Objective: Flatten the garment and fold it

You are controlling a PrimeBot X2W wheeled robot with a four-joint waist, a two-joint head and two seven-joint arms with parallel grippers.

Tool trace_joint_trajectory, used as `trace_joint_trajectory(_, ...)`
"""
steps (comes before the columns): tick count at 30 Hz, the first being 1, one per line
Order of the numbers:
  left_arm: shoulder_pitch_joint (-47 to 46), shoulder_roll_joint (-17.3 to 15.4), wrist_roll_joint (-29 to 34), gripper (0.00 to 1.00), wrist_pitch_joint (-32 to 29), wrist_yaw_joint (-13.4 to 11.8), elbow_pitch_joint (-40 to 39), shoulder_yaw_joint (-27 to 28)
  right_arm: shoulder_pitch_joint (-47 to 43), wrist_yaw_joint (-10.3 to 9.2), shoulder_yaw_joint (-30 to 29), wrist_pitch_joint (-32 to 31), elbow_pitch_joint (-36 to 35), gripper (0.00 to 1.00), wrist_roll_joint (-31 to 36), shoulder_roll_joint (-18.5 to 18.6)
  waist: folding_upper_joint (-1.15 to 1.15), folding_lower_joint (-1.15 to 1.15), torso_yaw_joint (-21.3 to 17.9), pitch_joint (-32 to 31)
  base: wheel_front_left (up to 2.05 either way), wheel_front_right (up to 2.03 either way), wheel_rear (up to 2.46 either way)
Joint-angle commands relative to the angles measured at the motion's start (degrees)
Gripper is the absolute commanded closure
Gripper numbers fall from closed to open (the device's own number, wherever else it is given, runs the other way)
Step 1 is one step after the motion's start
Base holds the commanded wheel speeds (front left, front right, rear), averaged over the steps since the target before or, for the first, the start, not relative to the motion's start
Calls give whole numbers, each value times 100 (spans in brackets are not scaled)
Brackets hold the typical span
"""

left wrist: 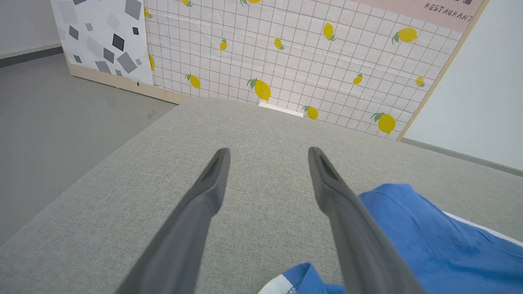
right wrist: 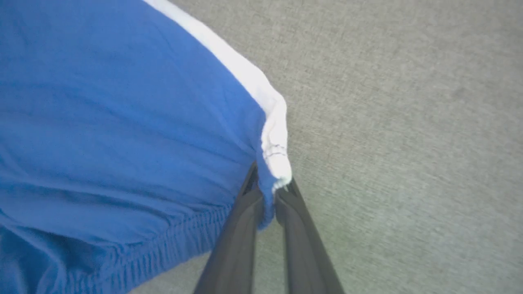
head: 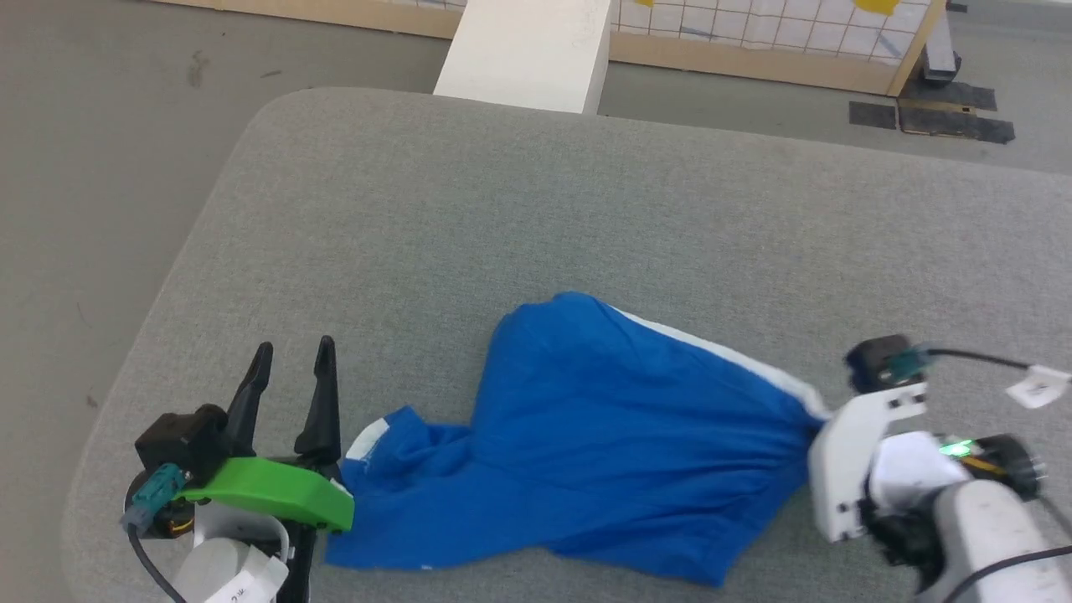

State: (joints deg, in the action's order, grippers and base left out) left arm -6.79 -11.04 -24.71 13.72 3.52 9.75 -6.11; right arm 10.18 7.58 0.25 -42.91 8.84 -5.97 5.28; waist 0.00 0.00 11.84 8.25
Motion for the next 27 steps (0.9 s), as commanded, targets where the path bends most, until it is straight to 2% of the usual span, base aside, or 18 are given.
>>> trace_joint_trajectory(1,-112,1,-57,0,23,33,26,-2,106,-9,-74,-29,-105,100,-21,219,0,0,-17,-20,0,0,0)
trace_joint_trajectory(8,-146,-38,-110,0,-23,48,84,-26,-213,-9,-885,-442,-299,100,55,1071,0,0,-92,-64,0,0,0)
trace_joint_trajectory(10,-153,-54,-126,0,-53,58,100,-42,-319,-9,-1034,-513,-250,100,15,1180,0,0,-110,-71,0,0,0)
trace_joint_trajectory(13,-144,-75,-144,0,-67,49,106,-37,-407,-9,-1178,-456,-272,100,-94,1125,0,0,-158,-85,0,0,0)
trace_joint_trajectory(14,-137,-84,-154,0,-75,47,109,-35,-417,-9,-1214,-364,-320,0,-131,1064,0,0,-185,-93,0,0,0)
trace_joint_trajectory(19,-104,-98,-180,0,-161,36,121,-80,-365,-9,-1571,390,-591,0,-470,646,0,0,-295,-188,0,0,0)
trace_joint_trajectory(27,-223,5,-284,0,-514,84,119,-324,-437,-9,-2169,1729,-1112,0,-526,-1,0,0,-526,-342,0,0,0)
